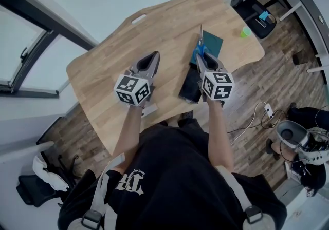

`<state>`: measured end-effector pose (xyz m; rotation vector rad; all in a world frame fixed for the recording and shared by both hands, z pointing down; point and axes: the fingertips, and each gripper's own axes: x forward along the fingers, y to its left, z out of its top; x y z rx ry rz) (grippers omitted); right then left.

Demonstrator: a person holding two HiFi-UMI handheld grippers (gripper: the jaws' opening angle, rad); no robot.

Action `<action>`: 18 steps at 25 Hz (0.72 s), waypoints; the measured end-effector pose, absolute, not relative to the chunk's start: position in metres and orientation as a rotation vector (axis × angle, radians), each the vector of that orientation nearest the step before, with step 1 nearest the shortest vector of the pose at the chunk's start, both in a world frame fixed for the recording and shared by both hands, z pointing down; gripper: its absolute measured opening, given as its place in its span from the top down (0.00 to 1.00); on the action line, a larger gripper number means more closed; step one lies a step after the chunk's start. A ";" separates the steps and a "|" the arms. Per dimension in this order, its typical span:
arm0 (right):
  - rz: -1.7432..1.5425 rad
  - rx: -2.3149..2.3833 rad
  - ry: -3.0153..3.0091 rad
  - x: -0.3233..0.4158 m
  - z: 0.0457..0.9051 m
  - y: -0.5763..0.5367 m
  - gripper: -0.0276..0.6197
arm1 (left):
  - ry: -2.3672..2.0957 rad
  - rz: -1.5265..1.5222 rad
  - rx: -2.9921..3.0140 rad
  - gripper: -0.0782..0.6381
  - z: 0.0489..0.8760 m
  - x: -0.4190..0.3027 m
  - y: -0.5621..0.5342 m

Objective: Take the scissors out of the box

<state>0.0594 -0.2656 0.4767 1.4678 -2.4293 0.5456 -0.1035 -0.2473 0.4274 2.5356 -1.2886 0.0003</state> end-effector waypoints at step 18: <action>0.563 1.429 -2.451 0.052 0.478 -0.264 0.83 | -1.298 -0.006 2.522 0.89 0.427 -0.106 -0.243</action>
